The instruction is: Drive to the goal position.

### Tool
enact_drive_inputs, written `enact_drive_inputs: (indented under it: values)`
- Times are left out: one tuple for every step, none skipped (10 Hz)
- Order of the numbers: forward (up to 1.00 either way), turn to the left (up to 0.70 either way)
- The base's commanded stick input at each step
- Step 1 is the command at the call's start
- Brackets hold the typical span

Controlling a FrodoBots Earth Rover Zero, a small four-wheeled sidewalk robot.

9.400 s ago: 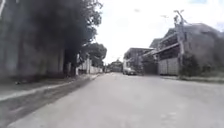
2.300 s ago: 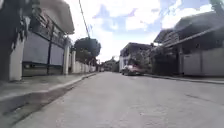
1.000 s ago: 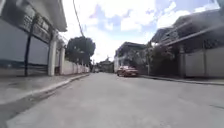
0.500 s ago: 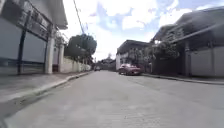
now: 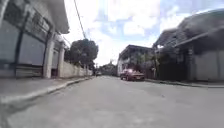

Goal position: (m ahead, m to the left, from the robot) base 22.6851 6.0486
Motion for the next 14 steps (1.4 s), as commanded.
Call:
enact_drive_inputs:
  values:
    - [0.70,-0.35]
    - [0.70,-0.35]
    - [0.70,-0.31]
    - [0.70,-0.13]
    - [0.70,0.00]
    - [0.70,0.00]
    - [0.70,0.00]
    - [0.70,0.00]
    - [0.70,0.00]
    - [0.70,0.00]
    - [0.70,0.00]
    - [0.70,0.00]
    - [0.70,0.00]
    - [0.70,0.00]
